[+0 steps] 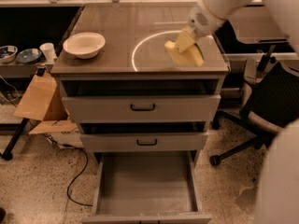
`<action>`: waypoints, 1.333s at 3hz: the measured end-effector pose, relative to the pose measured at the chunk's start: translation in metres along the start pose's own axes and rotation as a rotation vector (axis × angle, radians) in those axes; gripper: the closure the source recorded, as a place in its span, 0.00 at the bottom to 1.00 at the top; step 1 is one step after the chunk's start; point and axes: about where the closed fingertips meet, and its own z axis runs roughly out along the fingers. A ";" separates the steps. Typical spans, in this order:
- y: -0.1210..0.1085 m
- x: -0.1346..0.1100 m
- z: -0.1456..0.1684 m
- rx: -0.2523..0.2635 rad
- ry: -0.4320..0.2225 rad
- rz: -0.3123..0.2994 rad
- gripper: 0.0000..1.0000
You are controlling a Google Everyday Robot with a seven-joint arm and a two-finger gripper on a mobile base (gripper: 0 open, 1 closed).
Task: Place sponge into bottom drawer
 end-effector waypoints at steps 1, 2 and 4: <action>0.023 0.066 -0.011 -0.160 -0.015 0.029 1.00; 0.046 0.133 -0.009 -0.338 -0.044 0.088 1.00; 0.068 0.190 -0.001 -0.481 -0.108 0.153 1.00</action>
Offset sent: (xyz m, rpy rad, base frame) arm -0.1826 -0.1113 -0.0938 0.4187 0.3971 0.1386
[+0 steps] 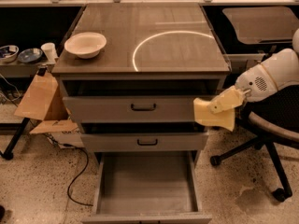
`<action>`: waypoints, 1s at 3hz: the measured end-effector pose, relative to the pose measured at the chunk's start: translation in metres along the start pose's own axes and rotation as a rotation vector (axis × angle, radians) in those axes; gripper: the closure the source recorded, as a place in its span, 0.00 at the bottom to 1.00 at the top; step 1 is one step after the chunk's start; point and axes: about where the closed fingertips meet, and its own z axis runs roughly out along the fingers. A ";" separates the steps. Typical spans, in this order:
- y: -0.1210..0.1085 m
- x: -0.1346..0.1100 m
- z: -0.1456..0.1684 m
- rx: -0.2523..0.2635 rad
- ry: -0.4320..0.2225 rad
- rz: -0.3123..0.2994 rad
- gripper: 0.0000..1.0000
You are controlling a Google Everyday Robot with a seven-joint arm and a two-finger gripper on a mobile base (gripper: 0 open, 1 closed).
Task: Place sponge into bottom drawer
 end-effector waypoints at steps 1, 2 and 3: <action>0.006 -0.012 0.001 -0.010 -0.051 -0.034 1.00; 0.012 -0.009 0.028 -0.087 -0.186 -0.053 1.00; 0.011 0.004 0.089 -0.190 -0.317 -0.011 1.00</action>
Offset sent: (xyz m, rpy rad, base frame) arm -0.0262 0.0653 -0.0418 0.4469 -0.0825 -0.0485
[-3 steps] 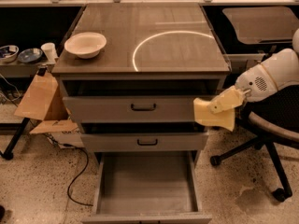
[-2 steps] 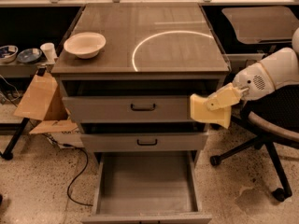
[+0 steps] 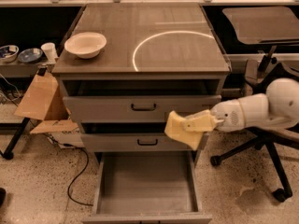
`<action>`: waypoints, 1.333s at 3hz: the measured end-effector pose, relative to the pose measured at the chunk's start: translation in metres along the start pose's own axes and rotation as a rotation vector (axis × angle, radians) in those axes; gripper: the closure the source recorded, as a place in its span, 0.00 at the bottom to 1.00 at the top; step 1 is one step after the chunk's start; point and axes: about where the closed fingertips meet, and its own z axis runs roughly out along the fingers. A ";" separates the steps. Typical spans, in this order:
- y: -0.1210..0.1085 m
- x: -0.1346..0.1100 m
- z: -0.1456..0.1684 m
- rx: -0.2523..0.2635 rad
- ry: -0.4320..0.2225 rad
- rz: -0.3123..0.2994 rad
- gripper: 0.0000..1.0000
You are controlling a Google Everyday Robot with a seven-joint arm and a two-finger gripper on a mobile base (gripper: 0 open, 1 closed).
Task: Place sponge into bottom drawer
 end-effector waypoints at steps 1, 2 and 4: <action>-0.018 0.034 0.054 -0.056 -0.077 0.066 1.00; -0.036 0.056 0.110 -0.050 -0.084 0.102 1.00; -0.078 0.108 0.200 -0.004 0.067 0.186 1.00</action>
Offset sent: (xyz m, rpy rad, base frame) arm -0.0016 0.1296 -0.1531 0.0836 0.1130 -0.0917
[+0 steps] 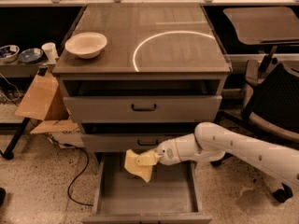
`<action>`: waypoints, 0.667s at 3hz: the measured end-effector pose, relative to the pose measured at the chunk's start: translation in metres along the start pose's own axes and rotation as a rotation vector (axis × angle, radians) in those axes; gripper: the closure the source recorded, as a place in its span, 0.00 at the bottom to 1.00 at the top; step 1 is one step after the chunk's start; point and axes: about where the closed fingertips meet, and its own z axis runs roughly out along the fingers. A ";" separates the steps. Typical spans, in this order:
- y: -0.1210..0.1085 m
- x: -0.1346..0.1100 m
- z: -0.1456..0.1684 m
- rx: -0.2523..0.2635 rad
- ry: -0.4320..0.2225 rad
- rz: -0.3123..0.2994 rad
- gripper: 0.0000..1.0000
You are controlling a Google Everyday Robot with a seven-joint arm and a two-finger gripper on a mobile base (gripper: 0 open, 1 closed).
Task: Place sponge into bottom drawer
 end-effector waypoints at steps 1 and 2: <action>0.003 -0.001 0.005 -0.009 0.008 -0.006 1.00; 0.007 -0.001 0.005 -0.008 0.016 -0.022 1.00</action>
Offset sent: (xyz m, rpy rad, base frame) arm -0.0066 0.0027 0.0100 -0.0137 -0.0376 0.0346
